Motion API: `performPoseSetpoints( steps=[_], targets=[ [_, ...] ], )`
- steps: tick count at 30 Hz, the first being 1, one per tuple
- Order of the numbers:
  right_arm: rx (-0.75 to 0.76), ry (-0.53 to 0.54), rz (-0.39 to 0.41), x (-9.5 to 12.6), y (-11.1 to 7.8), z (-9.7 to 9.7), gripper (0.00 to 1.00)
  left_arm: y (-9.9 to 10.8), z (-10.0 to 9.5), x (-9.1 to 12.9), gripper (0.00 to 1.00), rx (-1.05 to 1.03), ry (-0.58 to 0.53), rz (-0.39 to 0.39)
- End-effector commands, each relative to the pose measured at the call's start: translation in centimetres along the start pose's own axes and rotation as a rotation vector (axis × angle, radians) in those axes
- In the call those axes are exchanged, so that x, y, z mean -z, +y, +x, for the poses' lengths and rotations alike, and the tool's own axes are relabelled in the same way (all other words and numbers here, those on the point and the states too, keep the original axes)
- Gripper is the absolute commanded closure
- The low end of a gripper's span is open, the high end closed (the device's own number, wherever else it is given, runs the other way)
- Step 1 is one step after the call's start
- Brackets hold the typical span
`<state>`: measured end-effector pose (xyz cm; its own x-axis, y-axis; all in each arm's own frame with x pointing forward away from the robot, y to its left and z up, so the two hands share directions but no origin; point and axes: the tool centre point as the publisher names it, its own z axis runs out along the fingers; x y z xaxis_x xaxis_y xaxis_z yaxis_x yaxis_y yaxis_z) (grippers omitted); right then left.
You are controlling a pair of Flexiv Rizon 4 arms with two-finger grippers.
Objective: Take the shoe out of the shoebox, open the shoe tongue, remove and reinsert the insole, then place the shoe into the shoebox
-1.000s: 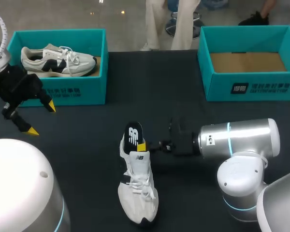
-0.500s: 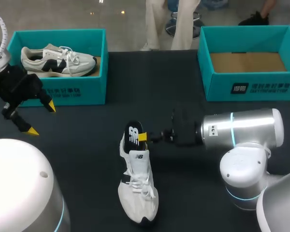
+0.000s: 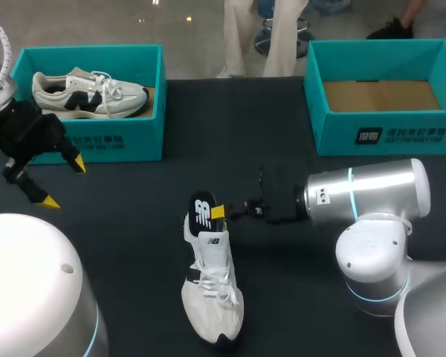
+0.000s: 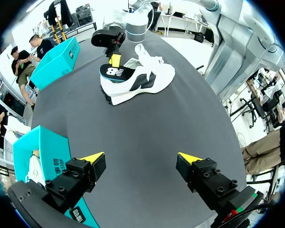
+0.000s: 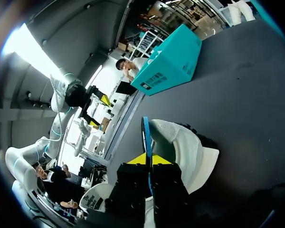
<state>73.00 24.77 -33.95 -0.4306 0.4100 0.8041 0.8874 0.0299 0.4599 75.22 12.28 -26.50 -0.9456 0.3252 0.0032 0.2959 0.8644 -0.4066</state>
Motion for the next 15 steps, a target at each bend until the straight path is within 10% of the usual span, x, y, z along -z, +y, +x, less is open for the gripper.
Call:
performPoseSetpoints(
  steps=[1, 9, 15],
  targets=[
    [-0.02, 0.001, -0.019, -0.7, -1.7, -0.1, 1.0, 0.0, 0.1, 0.0, 0.0, 0.0, 0.0, -0.001],
    [-0.055, 0.003, -0.031, -0.8, -3.1, -0.4, 1.0, 0.0, 0.1, 0.0, 0.0, 0.0, 0.0, -0.001],
    [-0.023, -0.008, -0.026, -0.2, -1.1, 0.0, 0.67, 0.0, 0.1, 0.0, 0.0, 0.0, 0.0, -0.001]
  ],
)
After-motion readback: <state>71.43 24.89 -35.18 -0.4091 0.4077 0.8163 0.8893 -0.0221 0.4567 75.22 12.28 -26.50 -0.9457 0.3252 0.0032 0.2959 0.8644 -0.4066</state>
